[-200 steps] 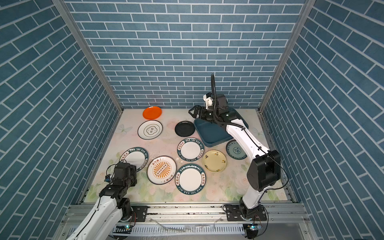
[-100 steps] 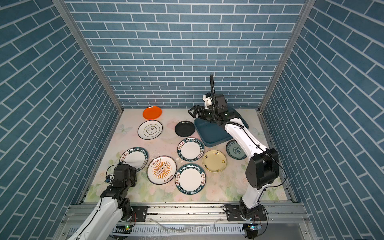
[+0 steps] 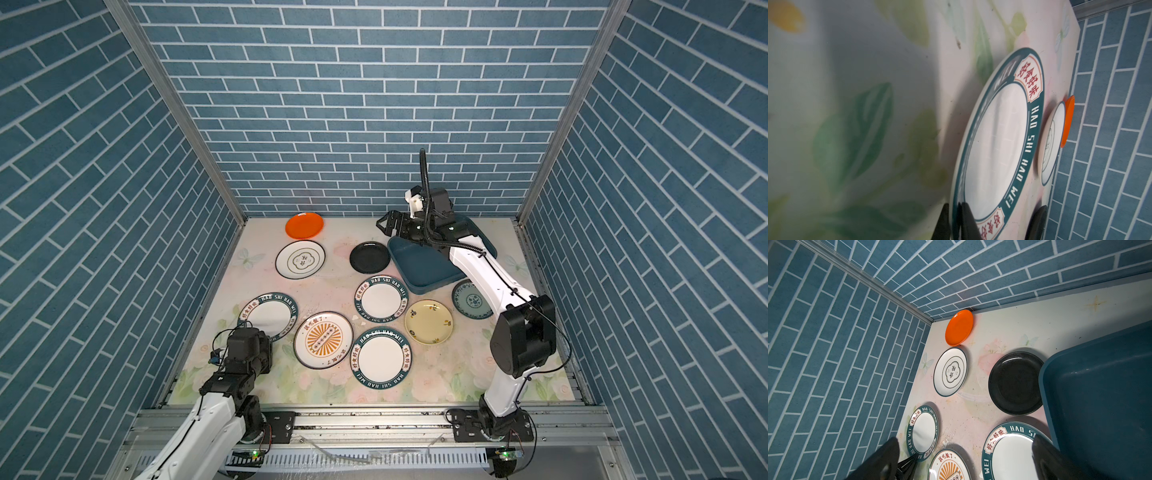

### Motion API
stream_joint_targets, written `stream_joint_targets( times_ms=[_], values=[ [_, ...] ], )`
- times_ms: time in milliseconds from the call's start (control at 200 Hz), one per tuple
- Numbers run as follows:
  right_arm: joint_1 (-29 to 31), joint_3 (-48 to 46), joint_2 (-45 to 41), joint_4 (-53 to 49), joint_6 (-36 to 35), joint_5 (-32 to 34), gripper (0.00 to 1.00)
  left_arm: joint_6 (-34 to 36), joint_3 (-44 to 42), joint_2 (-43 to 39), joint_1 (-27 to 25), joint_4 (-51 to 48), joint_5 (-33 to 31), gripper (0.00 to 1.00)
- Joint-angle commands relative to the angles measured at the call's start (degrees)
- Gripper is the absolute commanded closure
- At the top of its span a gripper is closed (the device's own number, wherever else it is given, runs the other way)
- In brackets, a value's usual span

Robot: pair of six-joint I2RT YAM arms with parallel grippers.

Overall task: Place the plates into the plastic bin on the countertop
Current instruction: 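Grasp the edge of the green-rimmed white plate with the left gripper, then lift the green-rimmed plate upright and carry it toward the right gripper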

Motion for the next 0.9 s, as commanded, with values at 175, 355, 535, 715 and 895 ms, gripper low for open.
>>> stream_joint_targets(
  times_ms=[175, 355, 535, 715, 895],
  values=[
    [0.0, -0.9, -2.4, -0.4, 0.2, 1.5, 0.01, 3.1, 3.6, 1.2, 0.3, -2.7, -0.7, 0.97],
    [0.0, -2.1, -3.5, 0.0, 0.1, 1.6, 0.01, 3.5, 5.1, 1.2, 0.3, -2.9, -0.6, 1.00],
    [0.0, -2.6, -3.7, 0.4, 0.0, 0.2, 0.01, 4.2, 9.0, -0.5, 0.3, -7.4, -1.9, 1.00],
    [-0.2, -2.0, -2.6, 0.6, -1.2, -8.2, 0.01, 6.9, 14.4, -2.8, 0.3, -11.0, -4.5, 1.00],
    [-0.3, -1.9, -1.9, 0.2, -1.5, -13.2, 0.01, 8.8, 17.7, -2.3, 0.3, -10.4, -3.1, 1.00]
  ],
)
